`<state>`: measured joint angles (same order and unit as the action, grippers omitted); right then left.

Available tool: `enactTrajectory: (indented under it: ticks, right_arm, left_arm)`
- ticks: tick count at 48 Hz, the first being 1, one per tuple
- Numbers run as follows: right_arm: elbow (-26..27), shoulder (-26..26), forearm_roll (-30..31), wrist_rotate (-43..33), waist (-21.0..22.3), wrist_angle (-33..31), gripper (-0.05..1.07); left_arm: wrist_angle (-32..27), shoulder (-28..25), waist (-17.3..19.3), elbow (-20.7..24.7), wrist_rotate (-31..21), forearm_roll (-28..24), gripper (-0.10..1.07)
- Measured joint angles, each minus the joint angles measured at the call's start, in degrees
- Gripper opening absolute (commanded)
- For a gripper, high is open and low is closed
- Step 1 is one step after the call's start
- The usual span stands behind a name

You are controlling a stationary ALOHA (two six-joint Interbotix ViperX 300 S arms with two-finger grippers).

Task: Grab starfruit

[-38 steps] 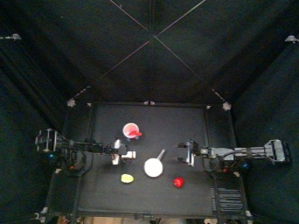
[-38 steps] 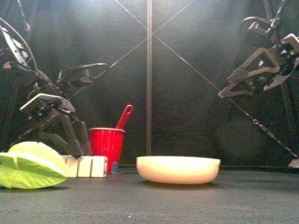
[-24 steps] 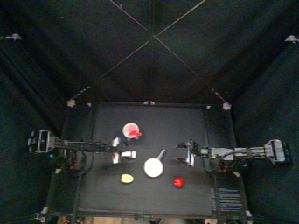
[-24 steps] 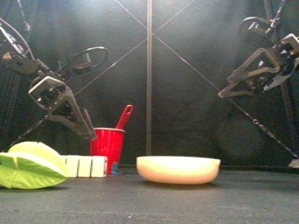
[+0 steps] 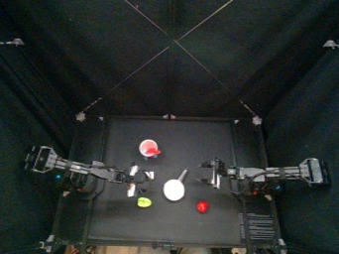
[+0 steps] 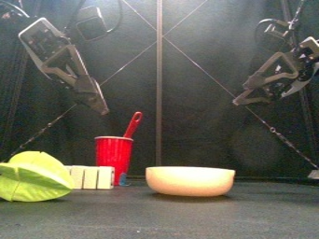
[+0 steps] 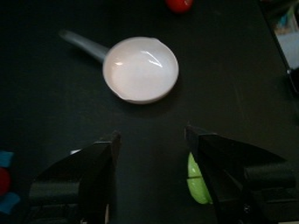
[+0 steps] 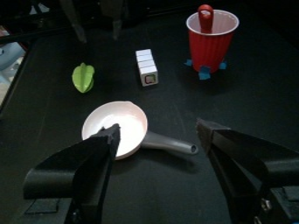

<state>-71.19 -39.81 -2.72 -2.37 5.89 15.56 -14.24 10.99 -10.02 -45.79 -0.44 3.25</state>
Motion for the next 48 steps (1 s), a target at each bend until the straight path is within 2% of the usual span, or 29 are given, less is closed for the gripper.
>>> enactTrajectory:
  ticks: [7,15,21,31,48]
  right_arm:
    - [0.0,0.0,0.0,0.0,0.0,0.1,0.99]
    - [0.0,0.0,0.0,0.0,0.0,0.1,1.0]
    - [0.0,0.0,0.0,0.0,0.1,0.0,0.99]
    - [0.0,0.0,0.0,0.0,0.1,0.1,0.99]
    - [0.0,0.1,0.0,0.0,0.0,0.0,1.0]
  left_arm:
    - [-10.2,-7.5,-1.8,6.6,-0.4,1.9,0.93]
    - [-17.7,-12.9,-3.3,11.3,-1.8,2.6,0.93]
    - [-19.1,-13.3,-4.5,12.1,-6.1,1.9,0.93]
    - [-19.5,-13.3,-5.0,10.9,-13.4,-1.8,0.93]
    - [-19.7,-14.2,-6.2,10.7,-14.8,-2.5,0.93]
